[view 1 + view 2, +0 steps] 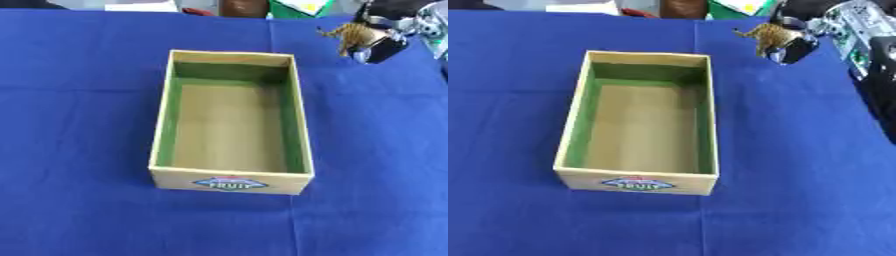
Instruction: Pick up objects on the table and place them in the box.
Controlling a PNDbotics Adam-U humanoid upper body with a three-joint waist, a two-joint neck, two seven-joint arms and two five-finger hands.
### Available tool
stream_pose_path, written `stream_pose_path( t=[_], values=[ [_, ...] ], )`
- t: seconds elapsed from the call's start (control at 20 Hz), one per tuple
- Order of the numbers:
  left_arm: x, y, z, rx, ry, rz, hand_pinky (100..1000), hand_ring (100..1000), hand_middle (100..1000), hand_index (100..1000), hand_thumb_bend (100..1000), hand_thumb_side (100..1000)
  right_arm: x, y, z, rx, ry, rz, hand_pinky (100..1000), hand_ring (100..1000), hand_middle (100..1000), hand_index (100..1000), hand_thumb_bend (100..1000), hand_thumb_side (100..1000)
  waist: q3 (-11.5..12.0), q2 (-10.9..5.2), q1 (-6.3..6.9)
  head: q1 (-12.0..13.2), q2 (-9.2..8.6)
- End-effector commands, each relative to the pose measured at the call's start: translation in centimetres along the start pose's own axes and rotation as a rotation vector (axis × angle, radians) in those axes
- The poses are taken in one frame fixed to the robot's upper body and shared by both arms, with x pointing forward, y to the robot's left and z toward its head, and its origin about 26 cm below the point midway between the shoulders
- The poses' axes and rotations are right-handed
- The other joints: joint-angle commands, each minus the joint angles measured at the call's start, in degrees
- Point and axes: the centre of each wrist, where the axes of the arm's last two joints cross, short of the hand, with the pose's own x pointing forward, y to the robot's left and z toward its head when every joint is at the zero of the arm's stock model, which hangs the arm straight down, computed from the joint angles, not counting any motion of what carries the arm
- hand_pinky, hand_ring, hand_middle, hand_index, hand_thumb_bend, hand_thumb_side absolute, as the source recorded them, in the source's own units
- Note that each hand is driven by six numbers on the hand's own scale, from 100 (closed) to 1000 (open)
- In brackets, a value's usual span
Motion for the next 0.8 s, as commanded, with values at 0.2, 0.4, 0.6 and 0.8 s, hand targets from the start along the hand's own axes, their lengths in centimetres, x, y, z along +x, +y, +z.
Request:
stream_pose_path(
  t=[0.2,0.4,0.6,0.8],
  values=[
    [0.5,0.4,-0.8,-0.005,-0.041,-0.004,509,538,549,723,100,476,1.0,-6.9,2.3,-0.158,-0.019,0.043,680,620,560,591,100,349,-0.3,-1.83,0.0,0.2,0.4],
    [0.5,0.4,-0.8,-0.01,-0.044,-0.004,509,539,550,723,100,477,3.0,-9.5,2.7,-0.192,-0.08,0.05,666,610,552,580,100,338,-0.3,-2.12,-0.01,0.1,0.45],
    [0.6,0.4,-0.9,-0.014,-0.047,-0.003,509,538,549,723,100,479,5.6,-11.9,3.3,-0.221,-0.156,0.089,659,612,553,572,100,325,-0.1,-2.35,-0.06,0.0,0.61],
    [0.6,0.3,-1.0,-0.02,-0.052,0.0,509,539,550,723,100,479,9.0,-13.8,3.7,-0.239,-0.255,0.16,662,620,562,576,100,323,-0.1,-2.5,-0.14,-0.3,0.81]
  ],
)
